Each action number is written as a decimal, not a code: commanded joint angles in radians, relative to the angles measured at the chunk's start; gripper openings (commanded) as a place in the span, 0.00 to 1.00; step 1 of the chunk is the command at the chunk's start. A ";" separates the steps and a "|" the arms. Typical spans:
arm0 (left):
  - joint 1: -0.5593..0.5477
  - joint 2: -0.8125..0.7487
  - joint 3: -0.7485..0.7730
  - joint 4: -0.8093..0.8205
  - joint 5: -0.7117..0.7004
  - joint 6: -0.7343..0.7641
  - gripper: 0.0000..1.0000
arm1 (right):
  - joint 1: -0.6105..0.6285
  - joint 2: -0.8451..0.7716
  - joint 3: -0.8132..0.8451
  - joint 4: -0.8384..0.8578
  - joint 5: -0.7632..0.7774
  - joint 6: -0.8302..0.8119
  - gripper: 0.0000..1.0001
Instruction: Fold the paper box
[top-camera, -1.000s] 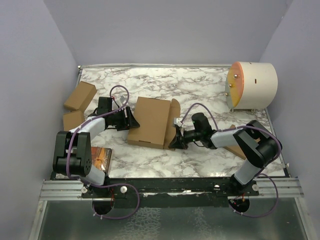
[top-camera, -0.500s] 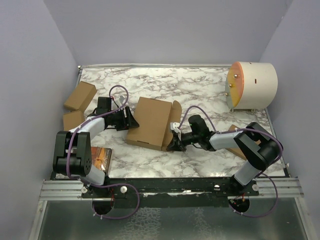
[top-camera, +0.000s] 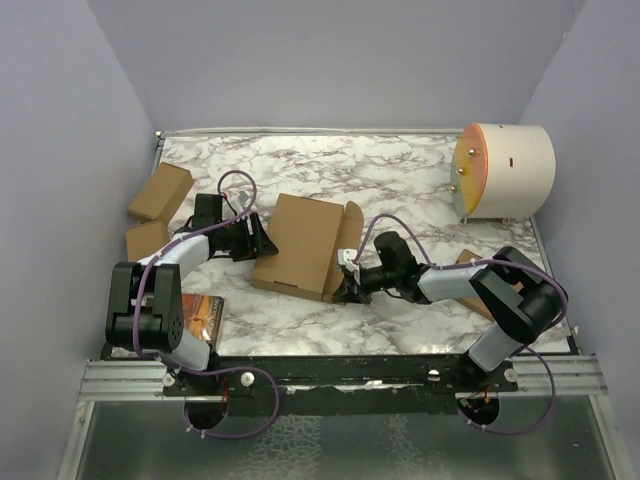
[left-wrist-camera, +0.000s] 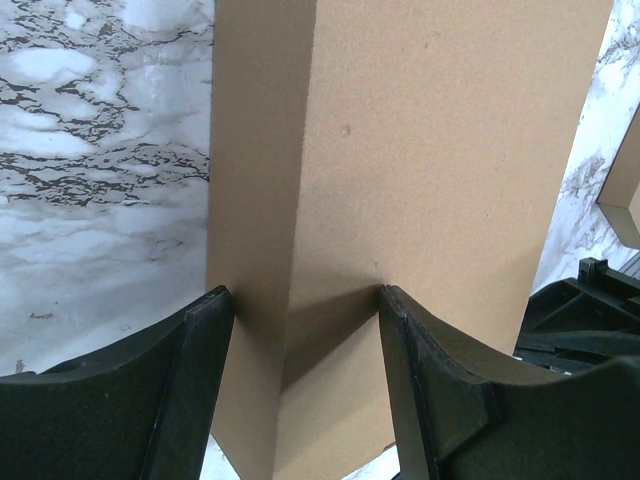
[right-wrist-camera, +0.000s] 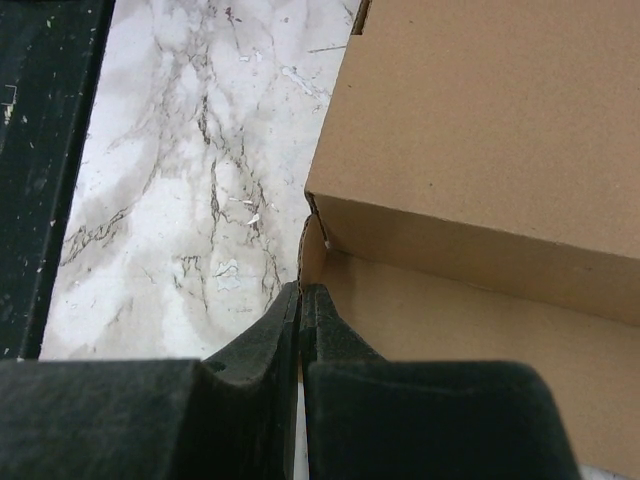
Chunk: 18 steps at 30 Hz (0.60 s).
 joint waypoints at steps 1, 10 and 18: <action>0.006 0.025 -0.004 -0.021 -0.050 0.021 0.60 | 0.023 -0.017 0.016 -0.036 0.060 -0.046 0.01; 0.006 0.025 -0.003 -0.019 -0.047 0.021 0.60 | 0.034 -0.026 0.034 -0.058 0.088 -0.066 0.01; 0.006 0.022 -0.007 -0.012 -0.034 0.019 0.60 | 0.036 -0.010 0.086 -0.119 0.122 -0.046 0.01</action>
